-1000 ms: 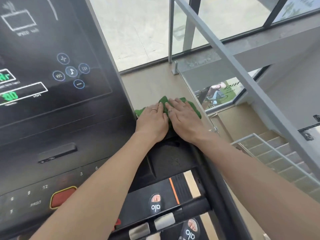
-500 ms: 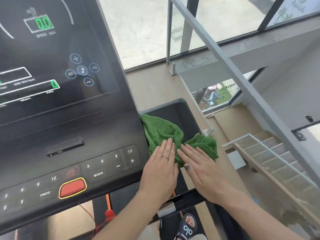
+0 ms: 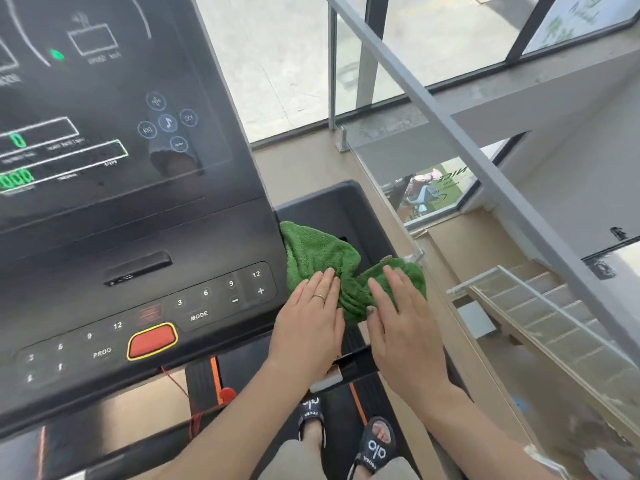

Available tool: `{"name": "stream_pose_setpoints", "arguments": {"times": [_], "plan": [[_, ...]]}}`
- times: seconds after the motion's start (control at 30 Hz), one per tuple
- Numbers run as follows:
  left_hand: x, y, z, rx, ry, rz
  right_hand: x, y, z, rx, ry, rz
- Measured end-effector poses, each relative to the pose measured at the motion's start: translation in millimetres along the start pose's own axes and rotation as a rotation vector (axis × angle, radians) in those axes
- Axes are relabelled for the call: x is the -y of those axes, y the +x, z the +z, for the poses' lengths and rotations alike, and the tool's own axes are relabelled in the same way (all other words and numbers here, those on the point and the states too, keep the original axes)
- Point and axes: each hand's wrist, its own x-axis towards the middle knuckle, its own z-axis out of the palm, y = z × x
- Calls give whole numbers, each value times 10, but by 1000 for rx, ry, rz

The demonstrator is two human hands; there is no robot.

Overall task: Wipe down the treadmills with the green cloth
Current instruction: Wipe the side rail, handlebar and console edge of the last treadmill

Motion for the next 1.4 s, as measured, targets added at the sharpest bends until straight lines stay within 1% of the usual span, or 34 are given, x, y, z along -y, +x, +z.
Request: {"name": "stream_pose_setpoints", "arguments": {"times": [0.03,0.07,0.1,0.13,0.17,0.23,0.3,0.4,0.5,0.57,0.63,0.7,0.77,0.8,0.93,1.0,1.07,1.13,1.2,1.3,1.4], "plan": [[13,45,-45,4,-24,-9,101,-64,-28,-55,87,79],[36,74,-102,-2,-69,-16,220,-119,-42,-42,212,156],[69,88,-166,-30,-133,-20,319,-154,0,18,301,223],[114,100,-227,-81,-200,-28,395,-167,78,85,333,272],[173,115,-298,-143,-251,-40,443,-152,174,123,298,295],[339,175,-427,-243,-279,-74,527,-61,372,130,161,248],[512,291,-499,-285,-253,-100,639,84,479,128,142,185],[677,540,-605,-221,-171,-43,713,403,556,171,150,60],[803,850,-743,-175,-49,38,581,844,588,241,19,-58],[918,991,-790,-183,56,41,511,1125,596,281,-84,-180],[1023,1039,-776,-191,113,21,507,1381,636,305,-124,-235],[1101,1019,-740,-163,137,5,607,1575,723,277,-119,-173],[1167,998,-715,-131,171,9,707,1579,791,229,-94,-100],[1199,997,-714,-123,194,20,708,1481,786,223,-84,-103],[1247,992,-667,-146,243,59,448,710,579,266,-142,-232],[1240,990,-625,-142,253,61,358,539,515,307,-183,-250],[1230,986,-581,-126,294,63,359,668,525,312,-205,-270],[1254,993,-549,-105,347,76,402,974,555,304,-190,-253],[1284,998,-543,-95,371,75,417,1290,614,282,-178,-189],[1292,996,-572,-67,407,89,410,1744,661,297,-165,-95],[1282,984,-595,-48,440,81,440,1817,684,257,-157,-53]]}}
